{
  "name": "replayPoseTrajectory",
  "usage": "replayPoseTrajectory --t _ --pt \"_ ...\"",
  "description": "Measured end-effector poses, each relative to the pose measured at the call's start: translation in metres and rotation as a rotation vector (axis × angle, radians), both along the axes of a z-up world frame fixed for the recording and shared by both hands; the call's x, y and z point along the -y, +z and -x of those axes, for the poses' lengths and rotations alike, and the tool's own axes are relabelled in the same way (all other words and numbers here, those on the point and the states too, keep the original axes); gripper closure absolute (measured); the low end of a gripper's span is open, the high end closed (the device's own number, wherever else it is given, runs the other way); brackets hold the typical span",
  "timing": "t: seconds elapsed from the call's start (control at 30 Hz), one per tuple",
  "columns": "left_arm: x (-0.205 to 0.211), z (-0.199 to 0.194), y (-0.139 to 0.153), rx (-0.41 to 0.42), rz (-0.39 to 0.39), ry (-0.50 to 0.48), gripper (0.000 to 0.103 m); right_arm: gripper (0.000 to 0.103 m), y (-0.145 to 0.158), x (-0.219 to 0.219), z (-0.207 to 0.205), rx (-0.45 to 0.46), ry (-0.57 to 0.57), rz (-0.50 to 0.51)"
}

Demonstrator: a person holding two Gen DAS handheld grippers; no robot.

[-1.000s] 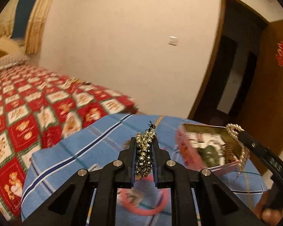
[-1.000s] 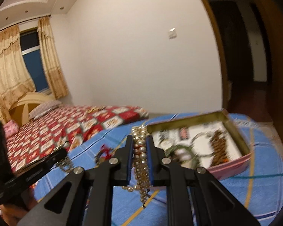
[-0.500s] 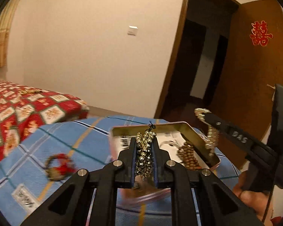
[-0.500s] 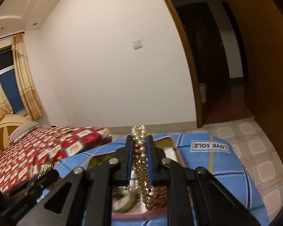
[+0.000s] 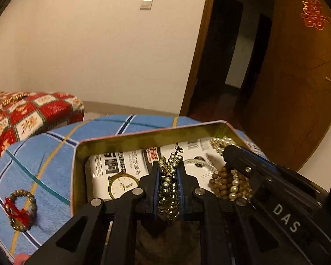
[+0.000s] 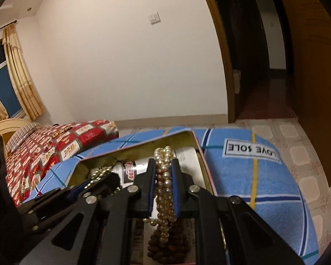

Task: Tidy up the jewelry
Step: 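Lower the gold-bead chain into the tin with the left tool while the right lowers the pearls, then open both tools over the tin and move them back over the remaining jewelry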

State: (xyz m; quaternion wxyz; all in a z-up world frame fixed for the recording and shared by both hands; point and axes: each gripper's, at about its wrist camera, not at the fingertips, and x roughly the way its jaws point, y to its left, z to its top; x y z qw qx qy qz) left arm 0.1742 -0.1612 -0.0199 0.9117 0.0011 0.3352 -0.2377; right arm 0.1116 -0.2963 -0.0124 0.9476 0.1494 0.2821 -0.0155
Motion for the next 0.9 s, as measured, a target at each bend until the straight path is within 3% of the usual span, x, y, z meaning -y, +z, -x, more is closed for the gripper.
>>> replayPoseTrajectory --t 0.43,0.47,0.5,0.57,0.6,0.67,0.7,0.9 --pt "0.006 0.007 0.0 0.016 -0.07 0.047 0.087 0.081 -0.002 0.005 0.003 0.0 0.004 -0.029" --pt "0.007 0.009 0.001 0.019 -0.076 0.048 0.077 0.077 -0.002 0.006 0.004 0.006 0.009 -0.04" --pt "0.008 0.01 0.002 0.023 -0.083 0.052 0.059 0.073 0.001 0.006 0.006 0.022 0.011 -0.049" --pt "0.008 0.019 0.009 0.053 -0.074 0.059 0.035 0.058 0.007 0.007 0.012 0.065 -0.002 -0.043" --pt "0.007 0.025 0.014 0.081 -0.069 0.063 0.031 0.054 0.011 0.007 0.016 0.093 -0.011 -0.04" --pt "0.007 0.034 0.021 0.119 -0.086 0.07 0.03 0.034 0.017 0.009 0.023 0.141 -0.041 -0.037" --pt "0.006 0.038 0.024 0.131 -0.105 0.077 0.03 0.03 0.019 0.01 0.026 0.158 -0.065 -0.028" --pt "-0.013 0.061 0.023 0.162 -0.16 0.118 0.03 0.028 0.019 0.009 0.027 0.169 -0.106 -0.011"
